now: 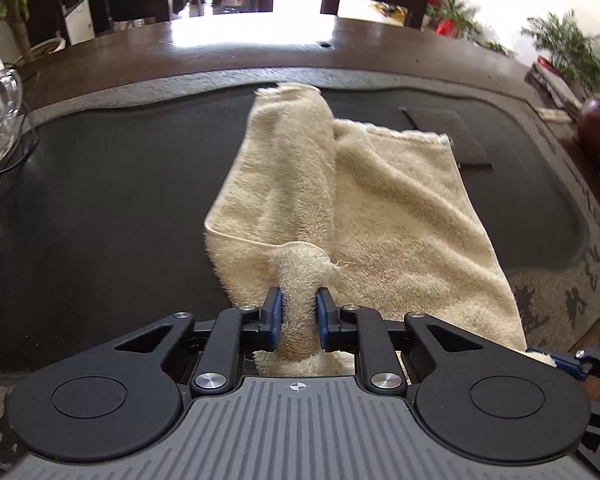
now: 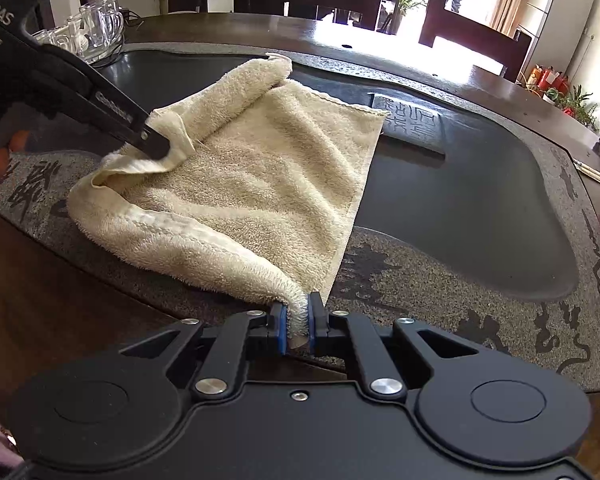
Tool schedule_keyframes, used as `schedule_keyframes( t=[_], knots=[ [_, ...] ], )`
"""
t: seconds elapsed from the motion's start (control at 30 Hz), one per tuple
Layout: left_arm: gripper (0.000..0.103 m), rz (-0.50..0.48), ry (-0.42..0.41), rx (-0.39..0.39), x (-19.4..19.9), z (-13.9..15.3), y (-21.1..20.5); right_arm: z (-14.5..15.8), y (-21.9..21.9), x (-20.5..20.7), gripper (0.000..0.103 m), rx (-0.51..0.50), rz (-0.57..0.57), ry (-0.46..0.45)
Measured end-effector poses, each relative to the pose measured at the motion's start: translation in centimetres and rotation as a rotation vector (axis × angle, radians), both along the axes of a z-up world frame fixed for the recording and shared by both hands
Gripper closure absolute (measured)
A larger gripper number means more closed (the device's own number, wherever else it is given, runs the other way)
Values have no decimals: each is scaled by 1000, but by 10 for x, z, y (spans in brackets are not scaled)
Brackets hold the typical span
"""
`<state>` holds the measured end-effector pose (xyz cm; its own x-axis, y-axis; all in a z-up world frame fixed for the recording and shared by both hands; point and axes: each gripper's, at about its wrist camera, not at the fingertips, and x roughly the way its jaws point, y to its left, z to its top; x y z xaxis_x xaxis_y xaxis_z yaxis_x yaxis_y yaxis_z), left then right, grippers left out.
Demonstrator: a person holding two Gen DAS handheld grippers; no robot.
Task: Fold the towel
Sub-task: 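Open the left gripper and release its towel corner onto the tray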
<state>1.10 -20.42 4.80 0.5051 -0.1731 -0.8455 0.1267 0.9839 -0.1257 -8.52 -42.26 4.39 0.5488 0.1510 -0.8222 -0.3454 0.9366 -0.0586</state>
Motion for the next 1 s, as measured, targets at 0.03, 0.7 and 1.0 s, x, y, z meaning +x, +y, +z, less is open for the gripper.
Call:
schedule_keyframes(
  t=[0.03,0.7,1.0],
  knots=[
    [88,15,-6,-6,-2,3,5,0,0,0,93,0,3,0],
    [92,317,-22,-99,-59,16,101,0,4,1,93,-45,61,-2],
    [88,353,23,-251,-60,5,111,-1,8,1,84,-65,100,8]
  ],
)
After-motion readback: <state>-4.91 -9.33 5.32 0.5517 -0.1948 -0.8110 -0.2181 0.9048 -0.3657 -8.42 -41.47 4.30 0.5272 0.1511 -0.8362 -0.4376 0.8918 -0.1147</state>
